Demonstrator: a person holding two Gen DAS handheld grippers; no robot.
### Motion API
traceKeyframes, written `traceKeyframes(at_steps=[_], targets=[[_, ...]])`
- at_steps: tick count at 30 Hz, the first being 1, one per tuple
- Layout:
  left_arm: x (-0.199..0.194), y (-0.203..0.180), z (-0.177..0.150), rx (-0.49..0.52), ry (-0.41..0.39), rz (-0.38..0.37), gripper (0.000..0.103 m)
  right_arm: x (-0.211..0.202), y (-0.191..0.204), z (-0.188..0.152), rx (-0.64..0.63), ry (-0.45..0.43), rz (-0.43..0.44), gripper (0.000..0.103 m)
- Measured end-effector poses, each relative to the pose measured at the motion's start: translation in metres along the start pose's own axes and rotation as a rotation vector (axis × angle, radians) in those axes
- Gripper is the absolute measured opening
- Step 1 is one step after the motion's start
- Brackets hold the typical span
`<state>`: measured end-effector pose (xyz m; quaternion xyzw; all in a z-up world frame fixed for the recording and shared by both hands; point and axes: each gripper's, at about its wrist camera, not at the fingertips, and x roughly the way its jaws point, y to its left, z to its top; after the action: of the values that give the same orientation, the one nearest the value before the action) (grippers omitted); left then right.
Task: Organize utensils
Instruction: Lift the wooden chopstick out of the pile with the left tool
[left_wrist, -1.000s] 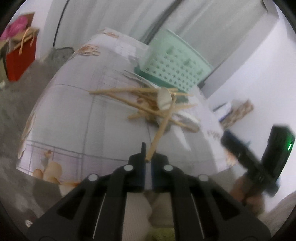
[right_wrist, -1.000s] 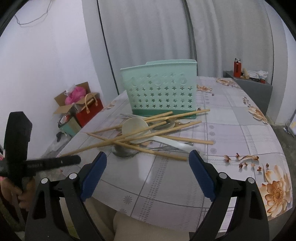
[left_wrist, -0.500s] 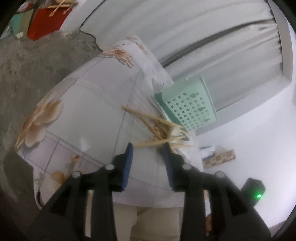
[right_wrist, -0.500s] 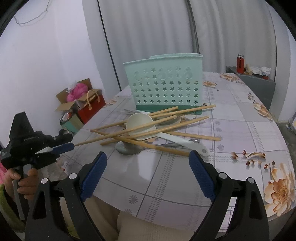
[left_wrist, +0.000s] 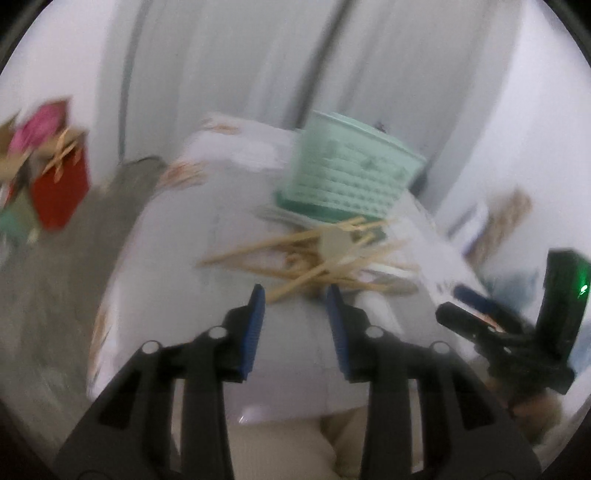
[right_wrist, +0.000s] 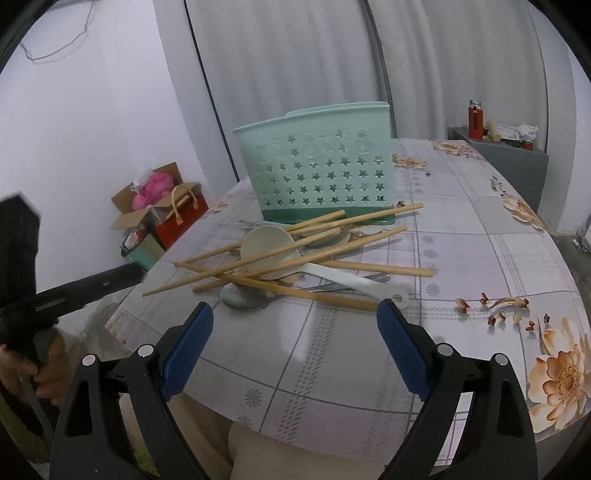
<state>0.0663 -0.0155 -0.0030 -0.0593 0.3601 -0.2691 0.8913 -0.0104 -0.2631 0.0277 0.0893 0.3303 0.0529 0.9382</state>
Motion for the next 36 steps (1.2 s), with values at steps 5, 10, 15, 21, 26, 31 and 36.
traceKeyframes(at_steps=[5, 10, 15, 21, 26, 31, 36], targets=[[0.049, -0.023, 0.028, 0.134, 0.087, -0.011, 0.031, -0.001, -0.010, -0.002, 0.020, -0.007, -0.011, 0.088], [0.077, -0.053, 0.039, 0.294, 0.142, -0.017, 0.026, -0.002, -0.023, 0.000, 0.052, -0.014, -0.028, 0.087], [0.108, -0.062, 0.042, 0.378, 0.231, -0.005, 0.015, -0.001, -0.033, -0.003, 0.082, -0.012, -0.029, 0.086], [0.134, -0.066, 0.044, 0.428, 0.317, 0.020, 0.015, 0.001, -0.039, -0.005, 0.103, -0.010, -0.023, 0.086], [0.148, -0.069, 0.044, 0.452, 0.368, 0.036, 0.013, -0.001, -0.038, -0.007, 0.108, -0.012, -0.020, 0.086], [0.154, -0.078, 0.039, 0.506, 0.379, 0.049, 0.007, -0.003, -0.038, -0.007, 0.105, -0.017, -0.022, 0.086], [0.141, -0.079, 0.046, 0.486, 0.346, 0.016, 0.004, -0.006, -0.036, -0.007, 0.099, -0.023, -0.024, 0.086]])
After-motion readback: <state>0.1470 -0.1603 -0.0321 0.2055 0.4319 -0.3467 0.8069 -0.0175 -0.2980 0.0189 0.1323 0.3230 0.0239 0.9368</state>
